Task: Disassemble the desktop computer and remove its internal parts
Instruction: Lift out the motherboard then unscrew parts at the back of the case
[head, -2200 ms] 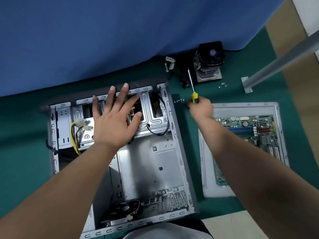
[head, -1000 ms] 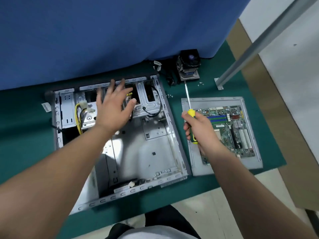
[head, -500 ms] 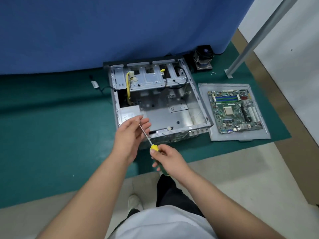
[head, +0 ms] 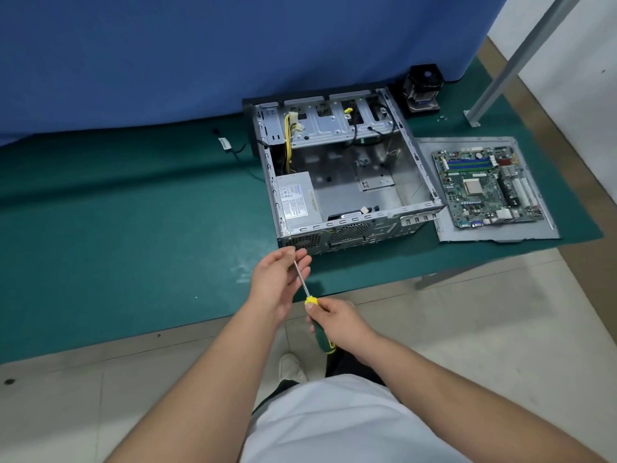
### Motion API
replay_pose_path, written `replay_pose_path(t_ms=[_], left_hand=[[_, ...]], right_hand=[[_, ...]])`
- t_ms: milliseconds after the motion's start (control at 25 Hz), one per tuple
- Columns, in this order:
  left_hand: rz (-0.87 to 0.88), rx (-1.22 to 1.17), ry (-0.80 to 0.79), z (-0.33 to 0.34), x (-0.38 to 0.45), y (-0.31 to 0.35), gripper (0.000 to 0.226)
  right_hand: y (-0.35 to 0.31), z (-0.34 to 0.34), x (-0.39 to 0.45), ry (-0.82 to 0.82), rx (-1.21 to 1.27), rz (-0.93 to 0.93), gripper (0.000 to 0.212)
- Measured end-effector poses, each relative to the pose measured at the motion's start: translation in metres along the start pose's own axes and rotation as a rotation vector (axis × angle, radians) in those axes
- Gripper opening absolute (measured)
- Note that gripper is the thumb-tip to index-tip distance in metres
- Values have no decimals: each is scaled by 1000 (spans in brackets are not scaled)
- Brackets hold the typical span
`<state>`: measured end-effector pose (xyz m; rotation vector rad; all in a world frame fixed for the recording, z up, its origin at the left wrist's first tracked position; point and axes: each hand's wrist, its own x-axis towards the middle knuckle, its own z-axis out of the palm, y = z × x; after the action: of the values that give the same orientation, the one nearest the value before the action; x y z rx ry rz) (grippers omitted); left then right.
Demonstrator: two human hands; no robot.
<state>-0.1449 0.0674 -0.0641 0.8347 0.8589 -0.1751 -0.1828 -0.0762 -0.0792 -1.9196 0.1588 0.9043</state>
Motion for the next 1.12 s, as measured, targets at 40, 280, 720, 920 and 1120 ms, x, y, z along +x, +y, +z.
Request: replay_pose_path(t_ms=[40, 280, 720, 920, 1120], left_hand=[[-5, 5, 1, 1, 1, 1, 11], [-13, 10, 31, 4, 4, 10, 12], [-17, 13, 39, 0, 14, 14, 16], [-10, 38, 61, 2, 15, 13, 16], [0, 182, 81, 2, 12, 18, 11]], right_hand=[[-2, 0, 0, 2, 17, 11, 31], [-10, 4, 3, -10, 120, 48, 25], [-11, 6, 14, -39, 195, 70, 25], [-12, 5, 12, -20, 169, 36, 24], [-18, 12, 3, 128, -26, -54, 37]])
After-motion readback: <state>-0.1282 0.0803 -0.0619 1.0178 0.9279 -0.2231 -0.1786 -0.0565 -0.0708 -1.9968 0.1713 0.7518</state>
